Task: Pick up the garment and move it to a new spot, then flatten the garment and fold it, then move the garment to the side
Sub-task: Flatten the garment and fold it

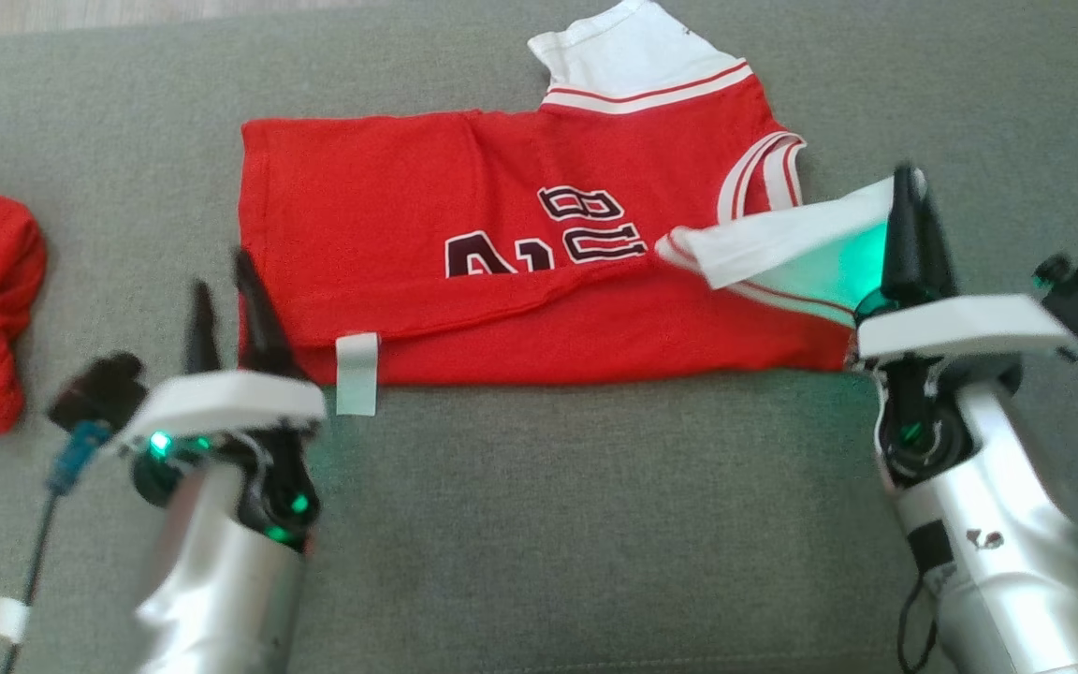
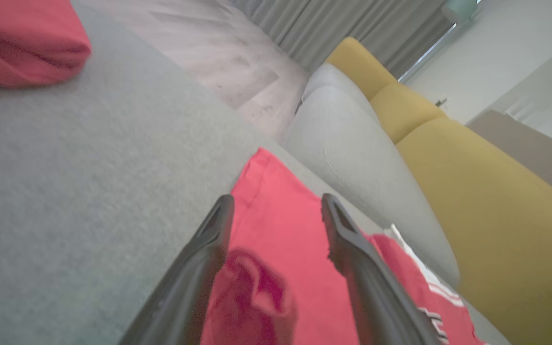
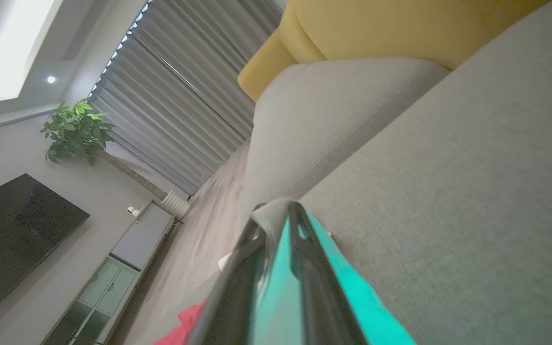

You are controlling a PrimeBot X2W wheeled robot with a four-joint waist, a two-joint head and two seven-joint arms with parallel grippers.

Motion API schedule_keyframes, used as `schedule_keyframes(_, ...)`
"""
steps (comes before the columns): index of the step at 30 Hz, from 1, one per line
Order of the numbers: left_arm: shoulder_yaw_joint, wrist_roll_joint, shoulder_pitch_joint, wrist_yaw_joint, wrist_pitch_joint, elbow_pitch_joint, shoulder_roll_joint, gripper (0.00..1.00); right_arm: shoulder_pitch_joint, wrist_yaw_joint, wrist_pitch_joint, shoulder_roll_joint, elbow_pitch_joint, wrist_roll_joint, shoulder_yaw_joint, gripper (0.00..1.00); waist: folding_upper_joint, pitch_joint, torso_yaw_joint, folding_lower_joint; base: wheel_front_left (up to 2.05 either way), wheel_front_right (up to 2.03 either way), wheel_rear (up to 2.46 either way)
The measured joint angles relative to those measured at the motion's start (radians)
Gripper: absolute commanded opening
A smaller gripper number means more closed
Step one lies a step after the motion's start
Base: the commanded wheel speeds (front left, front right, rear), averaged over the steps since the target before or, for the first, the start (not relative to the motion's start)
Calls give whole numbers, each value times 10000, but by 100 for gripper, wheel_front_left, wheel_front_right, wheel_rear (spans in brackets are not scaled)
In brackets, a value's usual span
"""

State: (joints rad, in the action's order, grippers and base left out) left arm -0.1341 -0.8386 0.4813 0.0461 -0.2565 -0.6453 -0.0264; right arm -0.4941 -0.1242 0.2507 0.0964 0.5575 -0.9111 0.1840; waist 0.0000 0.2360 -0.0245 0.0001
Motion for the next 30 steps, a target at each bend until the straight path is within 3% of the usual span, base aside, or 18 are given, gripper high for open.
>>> schedule_keyframes(3,608,593,-5,-171,-2,863,-12,100,-39,0,2,-48,-640,531,-326,100,0,37,26,0,0,0,0)
schedule_keyframes(7,696,1848,-253,-257,-4,1505,-29,100,107,0,15,-92,-1298,1386,-562,100,0,-13,21,0,0,0,0)
schedule_keyframes(13,414,4431,-1960,-771,-2,1503,-27,100,1411,0,15,-17,-1684,4548,-648,100,0,-356,-17,-2,0,0,0)
schedule_keyframes(17,360,5676,-2618,-1009,-2,1436,-33,100,2244,0,15,-165,-1666,6013,-903,100,0,-736,-43,-2,0,0,0)
schedule_keyframes(23,355,6497,-3578,-1183,-2,1331,-44,100,3078,0,15,-318,-1129,6982,-1181,100,0,-1384,-74,-4,0,0,0)
schedule_keyframes(30,349,6454,-4469,-1197,-2,1271,-77,100,3557,0,13,-430,-656,7033,-1103,100,0,-1901,-96,-4,0,0,0)
